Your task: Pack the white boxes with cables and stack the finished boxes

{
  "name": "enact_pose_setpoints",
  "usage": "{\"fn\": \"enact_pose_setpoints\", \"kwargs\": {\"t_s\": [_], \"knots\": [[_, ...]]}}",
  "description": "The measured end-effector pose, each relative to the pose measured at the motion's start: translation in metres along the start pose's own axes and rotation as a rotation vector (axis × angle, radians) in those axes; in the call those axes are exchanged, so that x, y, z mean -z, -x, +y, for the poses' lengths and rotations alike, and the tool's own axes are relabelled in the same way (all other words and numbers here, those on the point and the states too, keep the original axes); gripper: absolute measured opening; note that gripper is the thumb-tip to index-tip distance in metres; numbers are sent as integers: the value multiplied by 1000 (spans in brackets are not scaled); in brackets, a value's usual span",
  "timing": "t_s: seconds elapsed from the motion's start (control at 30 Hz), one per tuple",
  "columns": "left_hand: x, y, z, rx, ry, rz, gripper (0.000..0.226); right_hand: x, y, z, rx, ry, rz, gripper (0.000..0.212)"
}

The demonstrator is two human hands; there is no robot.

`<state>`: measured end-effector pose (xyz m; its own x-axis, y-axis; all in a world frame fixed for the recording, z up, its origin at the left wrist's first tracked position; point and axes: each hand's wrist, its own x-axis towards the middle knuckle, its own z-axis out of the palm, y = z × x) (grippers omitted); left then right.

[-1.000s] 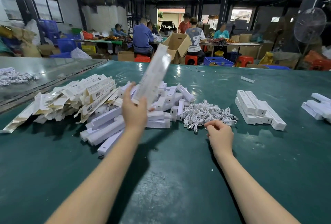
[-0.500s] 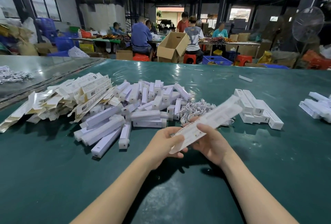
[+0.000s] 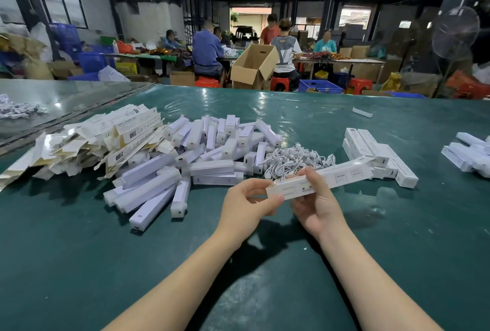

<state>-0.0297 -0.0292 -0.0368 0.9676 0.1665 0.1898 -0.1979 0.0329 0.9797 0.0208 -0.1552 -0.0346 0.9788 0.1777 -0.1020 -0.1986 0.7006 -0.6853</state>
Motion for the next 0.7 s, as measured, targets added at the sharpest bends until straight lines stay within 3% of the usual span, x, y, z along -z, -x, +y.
{"fn": "enact_pose_setpoints", "kwargs": {"t_s": [0.17, 0.27, 0.43, 0.7], "knots": [[0, -2, 0, 19, 167, 75, 16, -3, 3, -1, -44, -143, -60, 15], [-3, -1, -2, 21, 219, 72, 28, -4, 4, 0, -57, -178, -49, 7], [-4, -1, -2, -13, 246, 15, 19, -5, 4, 1, -12, -224, -62, 55], [-6, 2, 2, 20, 262, 56, 20, -4, 6, 1, 2, -239, -158, 52]]}}
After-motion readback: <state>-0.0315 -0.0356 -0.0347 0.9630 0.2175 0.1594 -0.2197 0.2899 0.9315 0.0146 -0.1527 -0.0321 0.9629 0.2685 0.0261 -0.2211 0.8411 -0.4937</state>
